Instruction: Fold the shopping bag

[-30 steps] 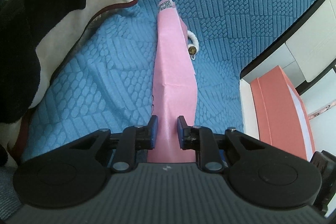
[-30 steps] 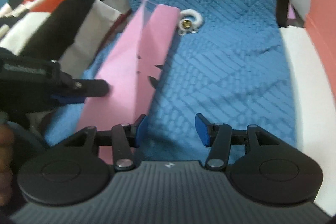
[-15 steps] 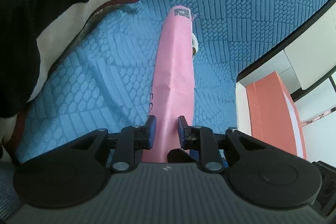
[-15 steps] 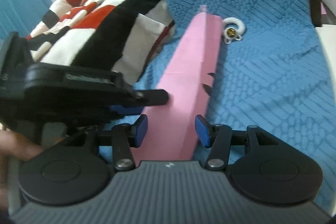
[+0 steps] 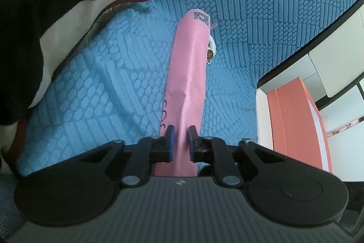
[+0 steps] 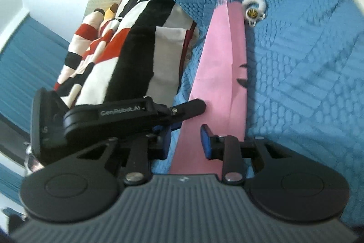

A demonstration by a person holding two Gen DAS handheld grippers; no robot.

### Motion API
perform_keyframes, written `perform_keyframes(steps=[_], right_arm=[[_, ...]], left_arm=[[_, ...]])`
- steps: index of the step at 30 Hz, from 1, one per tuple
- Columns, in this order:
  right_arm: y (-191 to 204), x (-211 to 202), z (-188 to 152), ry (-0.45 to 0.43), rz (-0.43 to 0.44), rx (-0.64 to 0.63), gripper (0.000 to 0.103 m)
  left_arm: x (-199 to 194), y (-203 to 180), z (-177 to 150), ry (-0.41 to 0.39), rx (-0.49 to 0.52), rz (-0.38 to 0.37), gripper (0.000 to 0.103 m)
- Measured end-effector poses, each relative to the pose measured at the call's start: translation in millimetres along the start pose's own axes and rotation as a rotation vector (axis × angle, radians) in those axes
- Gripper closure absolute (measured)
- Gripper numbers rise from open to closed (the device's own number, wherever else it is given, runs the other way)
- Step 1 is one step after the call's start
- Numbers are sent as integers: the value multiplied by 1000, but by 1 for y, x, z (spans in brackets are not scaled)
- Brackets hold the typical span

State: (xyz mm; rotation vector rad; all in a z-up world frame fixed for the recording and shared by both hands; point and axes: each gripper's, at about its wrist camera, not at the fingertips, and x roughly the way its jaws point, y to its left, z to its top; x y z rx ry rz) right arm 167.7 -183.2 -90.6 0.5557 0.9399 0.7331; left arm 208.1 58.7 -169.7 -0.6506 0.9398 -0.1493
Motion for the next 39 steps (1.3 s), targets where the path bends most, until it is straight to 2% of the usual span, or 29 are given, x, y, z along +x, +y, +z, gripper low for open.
perform_keyframes(steps=[6, 9, 11, 12, 16, 18, 23, 27, 29, 33, 39], right_arm=[[31, -34, -13, -42, -158, -241, 68], [38, -51, -23, -34, -181, -287, 62], [40, -56, -31, -5, -187, -293, 52], [40, -58, -36, 23, -186, -304, 51], [49, -55, -52, 106, -194, -384, 50], [52, -49, -57, 139, -186, -415, 46], [55, -25, -62, 177, -249, -455, 45], [53, -2, -69, 219, -365, -503, 45], [52, 5, -71, 216, -415, -525, 45], [52, 11, -72, 192, -428, -522, 46], [45, 6, -67, 94, -599, -534, 46]], left_arm=[[-3, 5, 2, -9, -48, -63, 95], [-2, 3, 2, -6, -44, -65, 95], [-1, 3, 2, -7, -39, -60, 95], [-1, 2, 2, -6, -37, -59, 95], [0, 1, 1, -4, -30, -57, 95], [0, 2, 0, -3, -28, -57, 95], [-1, 1, -1, -8, -13, -49, 95], [0, -1, -2, -11, -1, -41, 95], [-2, -2, -3, -14, 4, -41, 95], [-2, -1, -3, -13, 9, -43, 95], [-4, -1, -4, -26, 14, -18, 95]])
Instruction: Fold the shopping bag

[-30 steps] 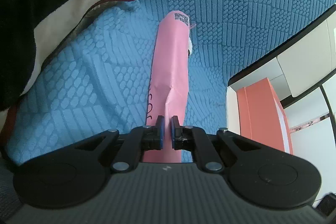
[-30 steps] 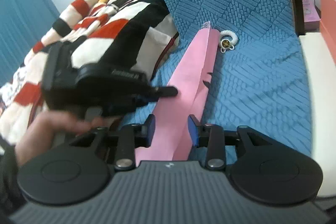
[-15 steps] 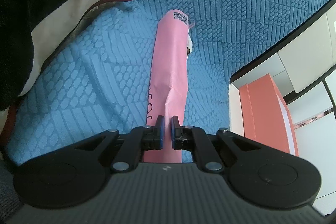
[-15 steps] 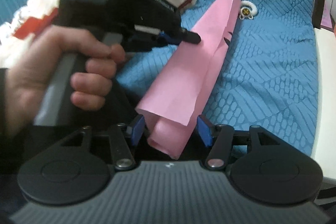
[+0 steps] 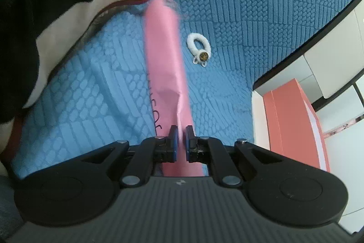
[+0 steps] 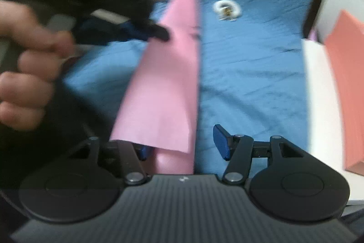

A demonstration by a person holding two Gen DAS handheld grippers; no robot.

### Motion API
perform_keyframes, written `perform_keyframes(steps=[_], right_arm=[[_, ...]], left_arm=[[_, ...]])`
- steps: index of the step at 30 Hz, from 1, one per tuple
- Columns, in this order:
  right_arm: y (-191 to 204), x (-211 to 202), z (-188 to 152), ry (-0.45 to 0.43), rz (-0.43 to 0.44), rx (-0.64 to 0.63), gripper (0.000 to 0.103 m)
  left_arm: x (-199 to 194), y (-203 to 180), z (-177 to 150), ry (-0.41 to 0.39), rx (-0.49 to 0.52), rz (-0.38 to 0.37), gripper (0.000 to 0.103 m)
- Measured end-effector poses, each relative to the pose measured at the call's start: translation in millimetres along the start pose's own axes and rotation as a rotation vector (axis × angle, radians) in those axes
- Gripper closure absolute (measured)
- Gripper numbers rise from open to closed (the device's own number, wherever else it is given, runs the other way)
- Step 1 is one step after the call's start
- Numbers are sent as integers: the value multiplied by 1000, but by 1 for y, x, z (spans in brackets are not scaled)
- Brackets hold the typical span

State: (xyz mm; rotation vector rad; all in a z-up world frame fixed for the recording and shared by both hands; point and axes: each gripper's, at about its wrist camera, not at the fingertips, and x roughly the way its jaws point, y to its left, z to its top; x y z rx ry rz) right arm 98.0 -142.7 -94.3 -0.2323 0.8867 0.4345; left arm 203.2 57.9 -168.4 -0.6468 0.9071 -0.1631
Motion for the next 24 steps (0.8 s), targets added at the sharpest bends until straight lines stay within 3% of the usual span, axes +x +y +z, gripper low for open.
perform_keyframes(steps=[5, 18, 24], right_arm=[[-20, -5, 1, -43, -99, 39, 46], [-45, -12, 1, -141, -169, 125, 46], [-48, -23, 7, -214, -172, -14, 46]], left_arm=[[3, -2, 0, 4, 12, 8, 96], [13, -9, 3, 25, 58, -9, 96], [10, -10, 5, 26, 69, -53, 97]])
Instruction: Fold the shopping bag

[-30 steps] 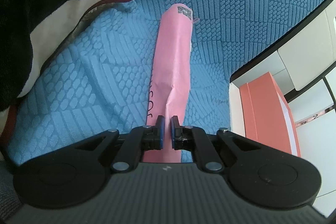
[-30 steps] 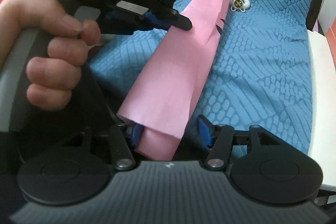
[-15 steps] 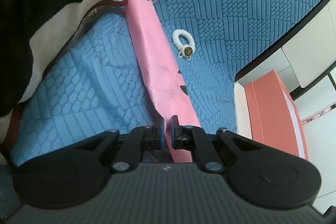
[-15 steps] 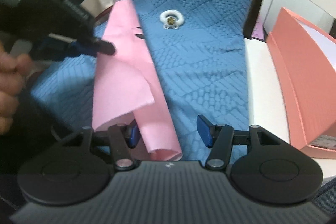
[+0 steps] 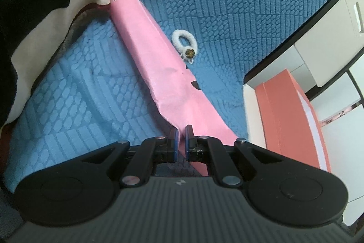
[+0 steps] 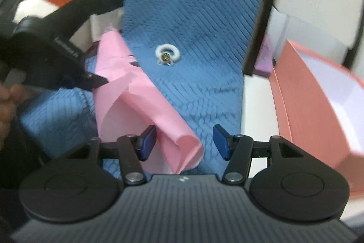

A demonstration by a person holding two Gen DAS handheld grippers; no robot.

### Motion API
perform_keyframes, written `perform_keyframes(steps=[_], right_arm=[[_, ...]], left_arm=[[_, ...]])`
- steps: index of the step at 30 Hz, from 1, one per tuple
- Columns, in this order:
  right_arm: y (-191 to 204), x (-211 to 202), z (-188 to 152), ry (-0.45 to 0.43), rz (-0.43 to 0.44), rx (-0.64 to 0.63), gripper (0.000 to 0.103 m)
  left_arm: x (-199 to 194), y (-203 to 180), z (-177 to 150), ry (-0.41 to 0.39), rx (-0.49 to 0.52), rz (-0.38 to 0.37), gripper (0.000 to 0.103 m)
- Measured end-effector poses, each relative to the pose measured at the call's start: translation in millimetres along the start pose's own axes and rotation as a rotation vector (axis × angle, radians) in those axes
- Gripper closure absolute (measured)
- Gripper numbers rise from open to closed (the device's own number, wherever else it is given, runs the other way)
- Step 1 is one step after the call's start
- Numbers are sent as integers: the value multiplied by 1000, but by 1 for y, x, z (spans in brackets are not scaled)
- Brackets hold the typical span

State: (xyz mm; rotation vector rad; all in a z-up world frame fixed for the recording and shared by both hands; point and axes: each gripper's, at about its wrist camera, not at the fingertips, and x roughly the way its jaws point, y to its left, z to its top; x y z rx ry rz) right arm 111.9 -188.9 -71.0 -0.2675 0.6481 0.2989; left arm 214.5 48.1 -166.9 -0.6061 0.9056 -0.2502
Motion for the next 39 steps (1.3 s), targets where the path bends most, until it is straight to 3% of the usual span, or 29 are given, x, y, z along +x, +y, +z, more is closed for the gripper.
perform_keyframes(steps=[9, 14, 18, 23, 28, 35, 39], right_arm=[[26, 7, -7, -6, 36, -382, 58], [37, 17, -5, 8, 157, -437, 58], [39, 37, 0, 68, 223, -360, 58], [36, 40, 4, 88, 198, -265, 79], [11, 34, 9, 98, 199, -4, 89], [-34, 38, -1, 123, 278, 424, 91], [-45, 44, -4, 137, 313, 533, 91]], left_arm=[[-3, -7, 6, 11, 41, -81, 100], [6, -6, 12, 44, 52, -109, 100], [15, -6, 18, 49, 62, -77, 99], [20, -4, 21, 49, 53, -50, 99], [23, -2, 22, 58, 45, -31, 95], [26, -6, 18, 71, 92, 56, 92], [19, -9, 12, 54, 88, 33, 92]])
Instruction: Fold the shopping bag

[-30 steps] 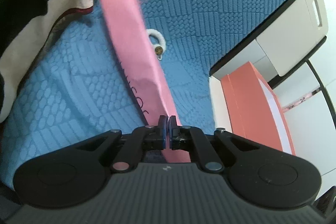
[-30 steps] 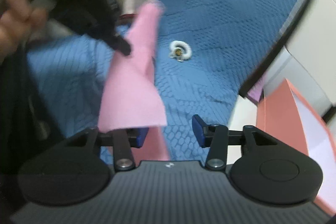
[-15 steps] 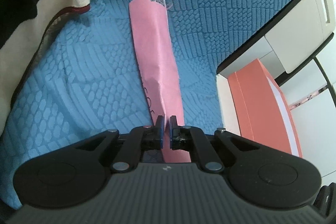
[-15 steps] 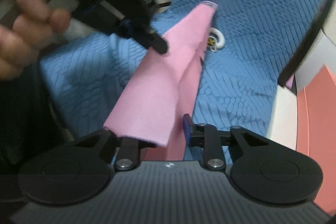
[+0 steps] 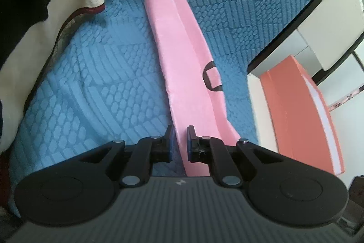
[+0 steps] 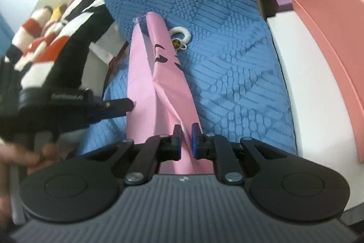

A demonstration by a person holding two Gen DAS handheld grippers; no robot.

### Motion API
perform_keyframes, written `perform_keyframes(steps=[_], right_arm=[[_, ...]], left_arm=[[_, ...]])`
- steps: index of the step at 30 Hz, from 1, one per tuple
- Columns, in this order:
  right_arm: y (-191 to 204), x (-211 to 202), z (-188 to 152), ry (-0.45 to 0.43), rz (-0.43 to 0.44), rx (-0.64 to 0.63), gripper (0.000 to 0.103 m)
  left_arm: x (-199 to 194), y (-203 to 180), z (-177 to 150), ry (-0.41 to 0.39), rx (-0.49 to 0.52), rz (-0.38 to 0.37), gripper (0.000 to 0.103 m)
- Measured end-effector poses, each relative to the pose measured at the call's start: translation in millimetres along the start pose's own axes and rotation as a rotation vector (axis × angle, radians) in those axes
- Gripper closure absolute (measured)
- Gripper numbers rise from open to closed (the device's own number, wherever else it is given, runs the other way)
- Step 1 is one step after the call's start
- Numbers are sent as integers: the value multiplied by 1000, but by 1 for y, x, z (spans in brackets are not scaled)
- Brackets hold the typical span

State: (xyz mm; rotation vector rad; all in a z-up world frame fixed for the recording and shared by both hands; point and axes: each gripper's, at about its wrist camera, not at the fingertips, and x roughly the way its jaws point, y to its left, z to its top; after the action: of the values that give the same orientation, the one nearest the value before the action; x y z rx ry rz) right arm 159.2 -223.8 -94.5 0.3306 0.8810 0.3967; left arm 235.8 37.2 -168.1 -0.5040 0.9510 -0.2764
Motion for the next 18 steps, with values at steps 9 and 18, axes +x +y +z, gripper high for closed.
perform_keyframes(steps=[9, 18], right_arm=[[-7, 3, 2, 28, 42, 60, 91], [-16, 7, 3, 64, 84, 129, 91]], left_arm=[[-50, -29, -33, -31, 6, -62, 92], [-64, -73, -96, 90, 95, -93, 93]])
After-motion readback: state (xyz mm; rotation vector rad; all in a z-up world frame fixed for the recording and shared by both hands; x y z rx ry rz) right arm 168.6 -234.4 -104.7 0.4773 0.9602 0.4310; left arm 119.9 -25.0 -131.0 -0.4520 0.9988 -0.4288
